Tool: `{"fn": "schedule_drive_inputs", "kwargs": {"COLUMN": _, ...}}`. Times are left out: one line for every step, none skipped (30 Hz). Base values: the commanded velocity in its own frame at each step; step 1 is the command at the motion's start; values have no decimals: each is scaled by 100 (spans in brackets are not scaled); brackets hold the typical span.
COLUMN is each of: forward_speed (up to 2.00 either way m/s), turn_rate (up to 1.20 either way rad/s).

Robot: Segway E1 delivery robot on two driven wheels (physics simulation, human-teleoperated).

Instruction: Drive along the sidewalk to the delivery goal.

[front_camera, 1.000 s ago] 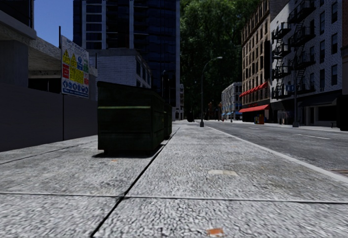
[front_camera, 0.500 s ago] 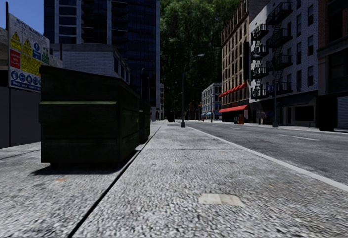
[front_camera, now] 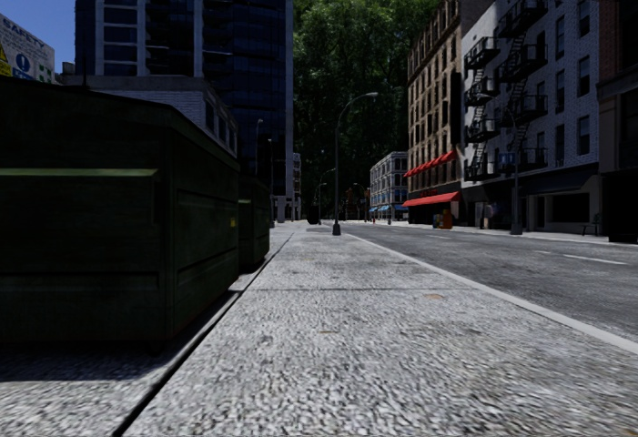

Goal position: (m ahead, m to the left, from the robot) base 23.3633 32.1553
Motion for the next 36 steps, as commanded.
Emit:
{"fn": "schedule_drive_inputs", "kwargs": {"forward_speed": 200, "turn_rate": 0}}
{"fn": "schedule_drive_inputs", "kwargs": {"forward_speed": 200, "turn_rate": 0}}
{"fn": "schedule_drive_inputs", "kwargs": {"forward_speed": 200, "turn_rate": 0}}
{"fn": "schedule_drive_inputs", "kwargs": {"forward_speed": 200, "turn_rate": 0}}
{"fn": "schedule_drive_inputs", "kwargs": {"forward_speed": 200, "turn_rate": 0}}
{"fn": "schedule_drive_inputs", "kwargs": {"forward_speed": 200, "turn_rate": 0}}
{"fn": "schedule_drive_inputs", "kwargs": {"forward_speed": 200, "turn_rate": 0}}
{"fn": "schedule_drive_inputs", "kwargs": {"forward_speed": 200, "turn_rate": 0}}
{"fn": "schedule_drive_inputs", "kwargs": {"forward_speed": 200, "turn_rate": 0}}
{"fn": "schedule_drive_inputs", "kwargs": {"forward_speed": 200, "turn_rate": 0}}
{"fn": "schedule_drive_inputs", "kwargs": {"forward_speed": 200, "turn_rate": 0}}
{"fn": "schedule_drive_inputs", "kwargs": {"forward_speed": 200, "turn_rate": 0}}
{"fn": "schedule_drive_inputs", "kwargs": {"forward_speed": 200, "turn_rate": 0}}
{"fn": "schedule_drive_inputs", "kwargs": {"forward_speed": 200, "turn_rate": 0}}
{"fn": "schedule_drive_inputs", "kwargs": {"forward_speed": 200, "turn_rate": 0}}
{"fn": "schedule_drive_inputs", "kwargs": {"forward_speed": 200, "turn_rate": 0}}
{"fn": "schedule_drive_inputs", "kwargs": {"forward_speed": 200, "turn_rate": 0}}
{"fn": "schedule_drive_inputs", "kwargs": {"forward_speed": 200, "turn_rate": 0}}
{"fn": "schedule_drive_inputs", "kwargs": {"forward_speed": 200, "turn_rate": 0}}
{"fn": "schedule_drive_inputs", "kwargs": {"forward_speed": 200, "turn_rate": 0}}
{"fn": "schedule_drive_inputs", "kwargs": {"forward_speed": 200, "turn_rate": 0}}
{"fn": "schedule_drive_inputs", "kwargs": {"forward_speed": 200, "turn_rate": 0}}
{"fn": "schedule_drive_inputs", "kwargs": {"forward_speed": 200, "turn_rate": 0}}
{"fn": "schedule_drive_inputs", "kwargs": {"forward_speed": 200, "turn_rate": 0}}
{"fn": "schedule_drive_inputs", "kwargs": {"forward_speed": 200, "turn_rate": 0}}
{"fn": "schedule_drive_inputs", "kwargs": {"forward_speed": 200, "turn_rate": 0}}
{"fn": "schedule_drive_inputs", "kwargs": {"forward_speed": 200, "turn_rate": 0}}
{"fn": "schedule_drive_inputs", "kwargs": {"forward_speed": 200, "turn_rate": 0}}
{"fn": "schedule_drive_inputs", "kwargs": {"forward_speed": 200, "turn_rate": 0}}
{"fn": "schedule_drive_inputs", "kwargs": {"forward_speed": 200, "turn_rate": 0}}
{"fn": "schedule_drive_inputs", "kwargs": {"forward_speed": 200, "turn_rate": 0}}
{"fn": "schedule_drive_inputs", "kwargs": {"forward_speed": 200, "turn_rate": 0}}
{"fn": "schedule_drive_inputs", "kwargs": {"forward_speed": 200, "turn_rate": 0}}
{"fn": "schedule_drive_inputs", "kwargs": {"forward_speed": 200, "turn_rate": 0}}
{"fn": "schedule_drive_inputs", "kwargs": {"forward_speed": 200, "turn_rate": 0}}
{"fn": "schedule_drive_inputs", "kwargs": {"forward_speed": 200, "turn_rate": 0}}
